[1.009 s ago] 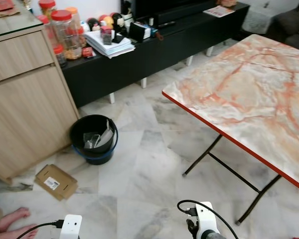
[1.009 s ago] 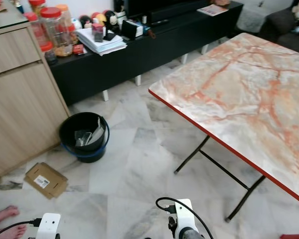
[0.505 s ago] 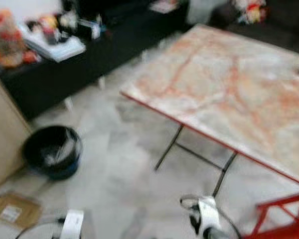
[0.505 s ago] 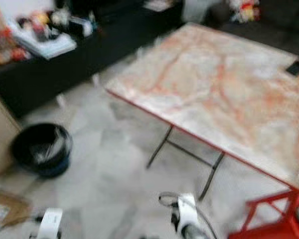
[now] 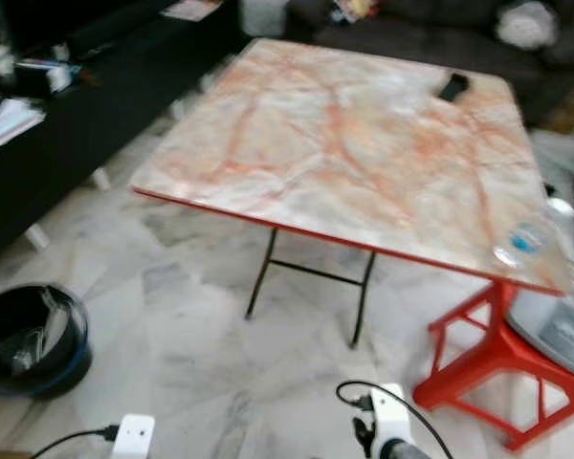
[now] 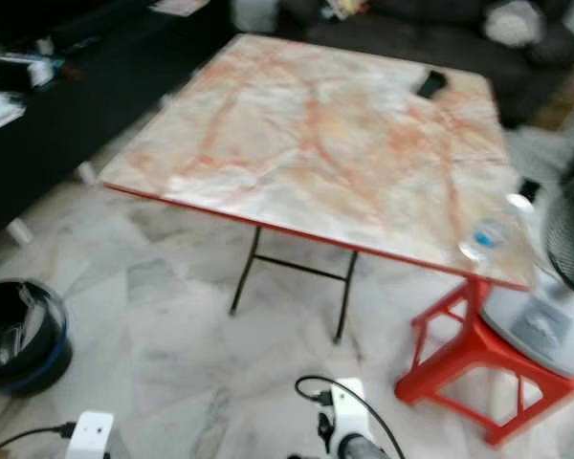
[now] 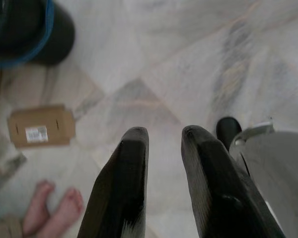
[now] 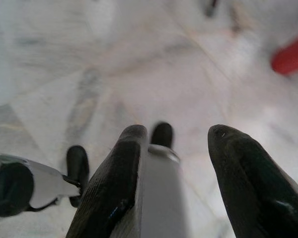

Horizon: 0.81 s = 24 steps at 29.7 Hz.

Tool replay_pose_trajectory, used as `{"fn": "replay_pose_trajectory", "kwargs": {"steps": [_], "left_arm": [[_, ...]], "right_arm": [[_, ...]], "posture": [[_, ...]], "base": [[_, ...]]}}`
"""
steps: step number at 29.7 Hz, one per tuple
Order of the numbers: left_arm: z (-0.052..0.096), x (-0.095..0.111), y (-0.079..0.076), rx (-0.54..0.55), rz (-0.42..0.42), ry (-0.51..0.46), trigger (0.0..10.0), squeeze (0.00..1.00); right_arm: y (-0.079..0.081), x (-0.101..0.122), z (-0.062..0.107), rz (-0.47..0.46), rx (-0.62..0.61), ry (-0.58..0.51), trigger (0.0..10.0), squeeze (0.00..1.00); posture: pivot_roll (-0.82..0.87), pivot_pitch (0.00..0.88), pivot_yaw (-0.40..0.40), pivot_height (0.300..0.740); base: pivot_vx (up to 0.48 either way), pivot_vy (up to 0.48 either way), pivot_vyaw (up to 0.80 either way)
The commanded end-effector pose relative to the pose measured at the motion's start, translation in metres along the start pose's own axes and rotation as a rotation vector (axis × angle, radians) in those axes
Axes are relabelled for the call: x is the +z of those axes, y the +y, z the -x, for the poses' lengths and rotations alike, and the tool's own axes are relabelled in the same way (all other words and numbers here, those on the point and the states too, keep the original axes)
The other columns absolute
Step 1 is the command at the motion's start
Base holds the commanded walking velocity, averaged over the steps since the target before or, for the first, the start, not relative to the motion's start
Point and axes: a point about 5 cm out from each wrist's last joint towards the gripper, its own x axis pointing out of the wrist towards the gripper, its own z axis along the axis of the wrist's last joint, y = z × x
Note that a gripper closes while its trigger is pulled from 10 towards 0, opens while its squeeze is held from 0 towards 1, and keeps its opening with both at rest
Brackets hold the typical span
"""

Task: Picking trash to rubbish bin

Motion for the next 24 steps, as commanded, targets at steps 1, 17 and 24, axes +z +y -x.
{"fn": "replay_pose_trajectory", "kwargs": {"steps": [1, 17, 24], "left_arm": [[0.0012, -0.0050, -0.0028, -0.010, -0.007, 0.018, 10.0, 0.00], [0.0009, -0.0037, -0.0040, -0.012, -0.003, 0.015, 10.0, 0.00], [0.0006, -0.0029, -0.0040, -0.011, -0.002, 0.013, 10.0, 0.00]], "right_arm": [[-0.0014, 0.0028, -0.0004, -0.006, -0.006, -0.006, 10.0, 0.00], [-0.0018, 0.0050, -0.0008, -0.003, -0.005, -0.011, 10.0, 0.00], [-0.0015, 0.0062, -0.0009, -0.003, -0.005, -0.017, 10.0, 0.00]], "posture": [[0.12, 0.144, -0.022, 0.740], [0.12, 0.144, -0.025, 0.740], [0.13, 0.148, -0.024, 0.740]], "base": [[0.000, 0.000, -0.79], [0.000, 0.000, -0.79], [0.000, 0.000, -0.68]]}}
